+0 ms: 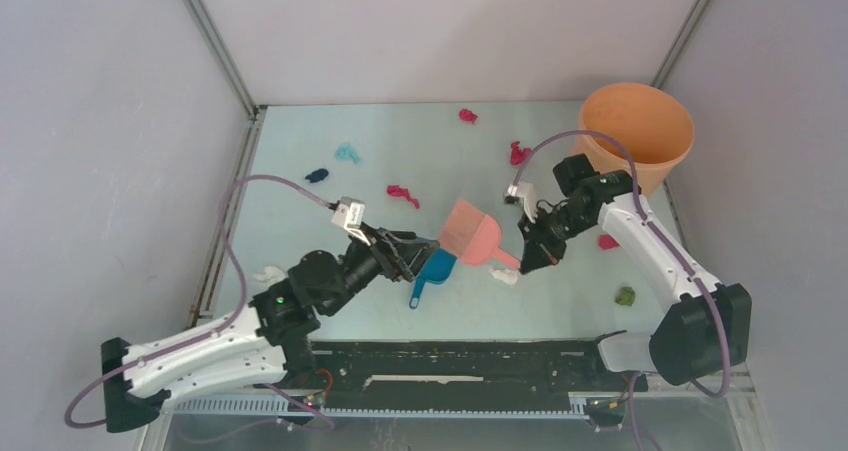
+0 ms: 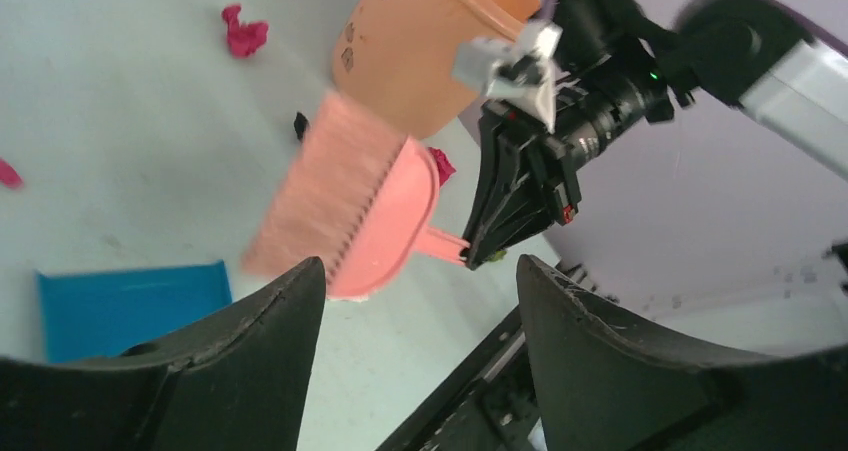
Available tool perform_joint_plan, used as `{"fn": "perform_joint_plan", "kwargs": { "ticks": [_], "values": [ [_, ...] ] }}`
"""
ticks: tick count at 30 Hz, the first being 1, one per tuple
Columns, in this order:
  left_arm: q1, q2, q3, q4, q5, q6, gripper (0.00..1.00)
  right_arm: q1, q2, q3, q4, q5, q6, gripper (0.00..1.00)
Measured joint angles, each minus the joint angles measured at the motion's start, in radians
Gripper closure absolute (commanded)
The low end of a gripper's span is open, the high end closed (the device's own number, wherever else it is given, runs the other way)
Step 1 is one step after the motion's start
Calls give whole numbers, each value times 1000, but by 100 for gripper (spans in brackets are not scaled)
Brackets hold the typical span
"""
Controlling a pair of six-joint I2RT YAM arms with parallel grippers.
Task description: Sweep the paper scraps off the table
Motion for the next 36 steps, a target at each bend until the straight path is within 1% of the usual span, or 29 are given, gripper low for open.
{"fn": "perform_joint_plan", "kwargs": {
  "ticks": [3,6,8,12,15,18,21,25,29,31,34,36],
  "values": [
    [-2,-60,113,-180,70,179,25,34,-10,0,-123,77,-113,100],
    [-3,-71,190,-293,167,334,24,89,-30,0,-212,111,-192,100],
    [-5,-41,235,-350,230,415,24,145,-54,0,-252,120,-220,100],
    [-20,79,330,-448,337,550,23,258,-74,0,-302,123,-235,100],
    [-40,165,359,-485,375,613,25,316,-74,0,-317,120,-233,100],
    [-62,228,362,-519,417,654,27,340,-74,0,-320,106,-230,100],
    [-75,264,362,-523,458,665,31,345,-74,0,-319,89,-228,100],
    [-82,277,355,-485,507,657,36,346,-74,0,-318,69,-226,100],
    [-82,290,350,-430,549,645,45,347,-74,0,-318,56,-225,100],
    [-82,307,350,-409,568,639,52,348,-74,0,-317,46,-225,100],
    [-82,336,350,-395,591,633,68,351,-74,0,-319,35,-222,100],
    [-80,349,350,-395,594,632,82,356,-74,0,-325,31,-222,100]
  ]
}}
